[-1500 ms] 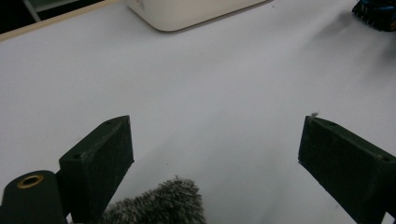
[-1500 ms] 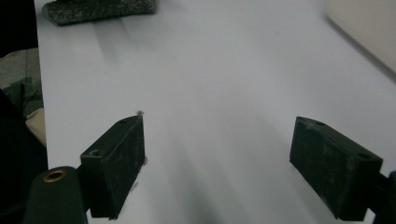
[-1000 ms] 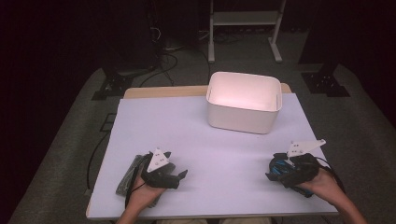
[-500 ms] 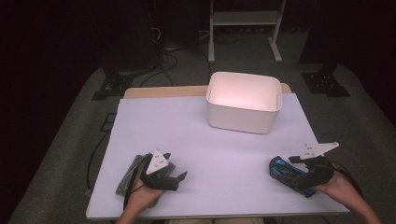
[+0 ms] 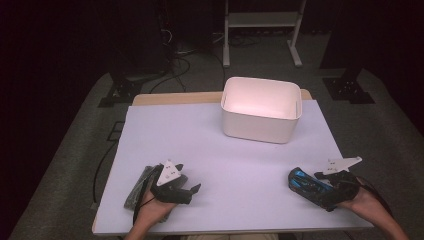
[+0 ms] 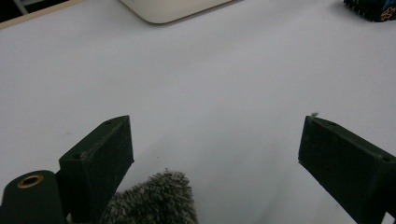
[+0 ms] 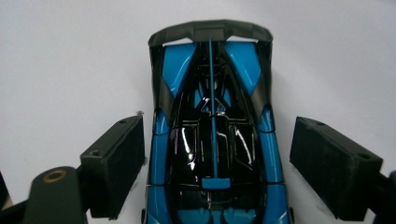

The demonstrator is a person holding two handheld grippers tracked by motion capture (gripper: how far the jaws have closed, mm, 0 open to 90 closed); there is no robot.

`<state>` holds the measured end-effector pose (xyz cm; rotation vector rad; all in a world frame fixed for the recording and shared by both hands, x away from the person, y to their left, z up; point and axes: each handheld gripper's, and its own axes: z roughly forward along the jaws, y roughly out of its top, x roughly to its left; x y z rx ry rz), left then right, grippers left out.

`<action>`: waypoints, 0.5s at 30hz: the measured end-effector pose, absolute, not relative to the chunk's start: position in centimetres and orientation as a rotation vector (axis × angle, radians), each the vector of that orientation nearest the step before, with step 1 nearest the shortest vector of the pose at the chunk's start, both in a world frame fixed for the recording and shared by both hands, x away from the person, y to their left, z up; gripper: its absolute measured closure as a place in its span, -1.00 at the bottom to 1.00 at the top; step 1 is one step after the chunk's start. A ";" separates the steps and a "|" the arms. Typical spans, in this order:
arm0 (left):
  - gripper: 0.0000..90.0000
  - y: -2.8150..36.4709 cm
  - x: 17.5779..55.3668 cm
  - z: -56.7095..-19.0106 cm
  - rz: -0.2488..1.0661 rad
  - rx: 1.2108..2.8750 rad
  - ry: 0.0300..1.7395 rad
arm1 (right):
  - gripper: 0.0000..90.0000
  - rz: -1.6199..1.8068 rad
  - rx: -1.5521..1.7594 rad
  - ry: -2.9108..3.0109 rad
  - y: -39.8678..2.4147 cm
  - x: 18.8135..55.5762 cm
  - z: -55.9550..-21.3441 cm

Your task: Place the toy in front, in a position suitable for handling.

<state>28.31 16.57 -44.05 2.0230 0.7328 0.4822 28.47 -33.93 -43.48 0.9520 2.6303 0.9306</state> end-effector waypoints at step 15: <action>-0.79 16.5 28.2 -43.9 0.495 2.035 0.704 | -0.64 0.886 0.924 2.616 -33.8 28.1 -45.1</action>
